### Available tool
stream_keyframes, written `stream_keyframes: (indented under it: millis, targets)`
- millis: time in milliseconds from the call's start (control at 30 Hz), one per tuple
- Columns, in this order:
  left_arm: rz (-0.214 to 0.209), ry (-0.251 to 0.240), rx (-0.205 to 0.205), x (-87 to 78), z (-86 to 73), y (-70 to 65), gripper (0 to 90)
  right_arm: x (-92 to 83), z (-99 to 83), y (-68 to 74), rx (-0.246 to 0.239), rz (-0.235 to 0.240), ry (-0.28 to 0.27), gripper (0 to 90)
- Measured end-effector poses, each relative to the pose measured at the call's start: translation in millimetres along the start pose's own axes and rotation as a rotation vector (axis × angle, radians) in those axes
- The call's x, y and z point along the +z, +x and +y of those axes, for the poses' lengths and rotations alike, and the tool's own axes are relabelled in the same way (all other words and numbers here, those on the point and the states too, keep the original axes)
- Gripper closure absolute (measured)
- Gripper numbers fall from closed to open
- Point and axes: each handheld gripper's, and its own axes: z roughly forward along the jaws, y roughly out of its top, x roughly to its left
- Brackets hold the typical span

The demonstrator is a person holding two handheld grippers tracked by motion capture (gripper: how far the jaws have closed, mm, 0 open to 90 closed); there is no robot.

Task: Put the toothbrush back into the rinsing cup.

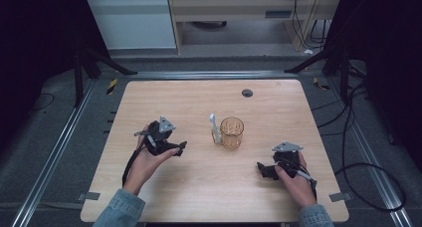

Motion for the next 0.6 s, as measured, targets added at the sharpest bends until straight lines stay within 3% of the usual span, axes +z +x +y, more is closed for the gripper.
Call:
stream_keyframes:
  millis: [333, 600]
  targets:
    - [0.052, 0.03, -0.071, -0.6, -24.6, 30.7, 9.2, 0.0, 0.0, 0.0, 0.0, 0.0, 0.0, 0.4]
    - [0.073, 0.048, -0.111, -2.6, -43.3, 47.5, 9.2, 0.0, 0.0, 0.0, 0.0, 0.0, 0.0, 0.4]
